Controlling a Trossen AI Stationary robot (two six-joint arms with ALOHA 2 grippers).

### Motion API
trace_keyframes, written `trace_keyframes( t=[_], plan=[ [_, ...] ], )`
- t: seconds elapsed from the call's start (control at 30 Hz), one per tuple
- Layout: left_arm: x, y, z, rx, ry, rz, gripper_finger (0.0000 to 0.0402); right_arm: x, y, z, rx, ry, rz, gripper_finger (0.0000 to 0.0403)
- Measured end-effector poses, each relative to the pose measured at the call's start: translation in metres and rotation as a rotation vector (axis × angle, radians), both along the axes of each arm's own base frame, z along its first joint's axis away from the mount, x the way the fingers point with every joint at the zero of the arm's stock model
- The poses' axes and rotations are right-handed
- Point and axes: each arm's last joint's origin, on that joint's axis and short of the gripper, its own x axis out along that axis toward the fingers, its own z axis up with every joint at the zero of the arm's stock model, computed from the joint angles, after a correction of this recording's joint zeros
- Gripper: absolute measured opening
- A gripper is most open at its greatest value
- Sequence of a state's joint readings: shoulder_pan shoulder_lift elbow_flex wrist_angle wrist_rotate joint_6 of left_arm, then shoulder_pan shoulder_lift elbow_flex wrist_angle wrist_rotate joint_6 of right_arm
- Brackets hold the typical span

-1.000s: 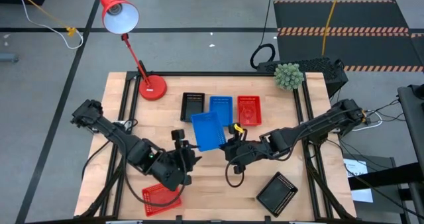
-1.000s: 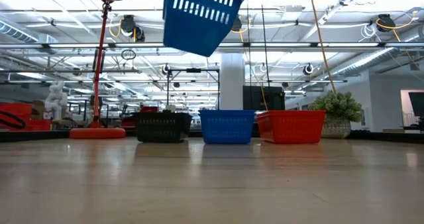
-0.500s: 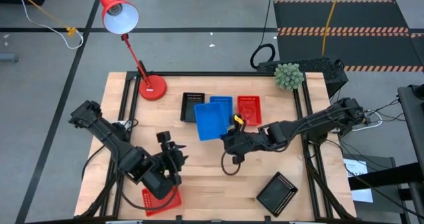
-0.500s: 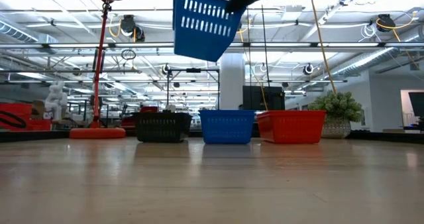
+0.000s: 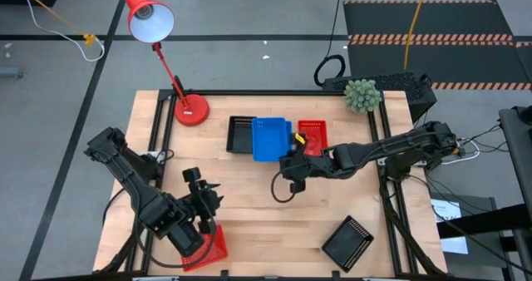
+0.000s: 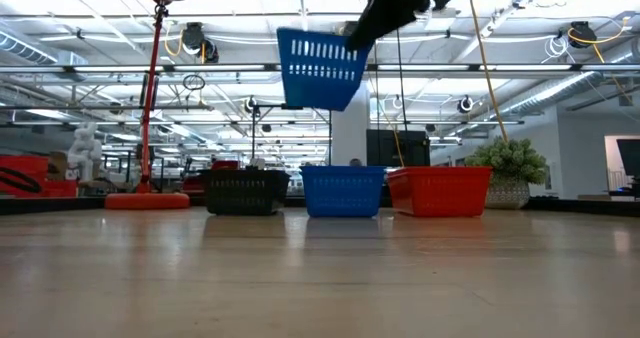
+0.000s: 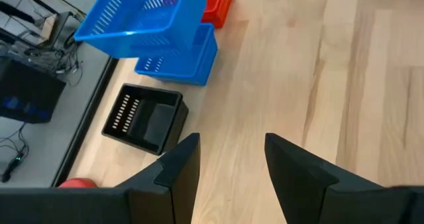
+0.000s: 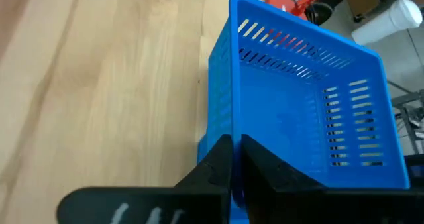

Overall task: Stack baskets by color
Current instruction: Stack the blue bin on the stacked blue bins

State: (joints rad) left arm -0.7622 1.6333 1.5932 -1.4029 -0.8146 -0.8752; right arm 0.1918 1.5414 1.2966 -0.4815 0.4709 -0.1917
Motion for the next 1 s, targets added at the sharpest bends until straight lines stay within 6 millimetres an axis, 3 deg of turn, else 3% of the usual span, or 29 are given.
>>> trace_keyframes(
  t=[0.5,0.8,1.0],
  plan=[
    [0.001,0.000,0.000,0.012,0.006,-0.008,0.0172,-0.005,-0.040,-0.052,-0.083,0.058,-0.030,0.0010],
    [0.002,0.000,0.000,0.043,-0.021,-0.016,0.0172,-0.008,-0.049,-0.063,-0.078,0.061,-0.024,0.0011],
    [0.006,-0.004,-0.017,0.062,0.037,-0.107,0.0172,-0.009,-0.053,-0.068,-0.066,0.050,-0.016,0.0011]
  ],
)
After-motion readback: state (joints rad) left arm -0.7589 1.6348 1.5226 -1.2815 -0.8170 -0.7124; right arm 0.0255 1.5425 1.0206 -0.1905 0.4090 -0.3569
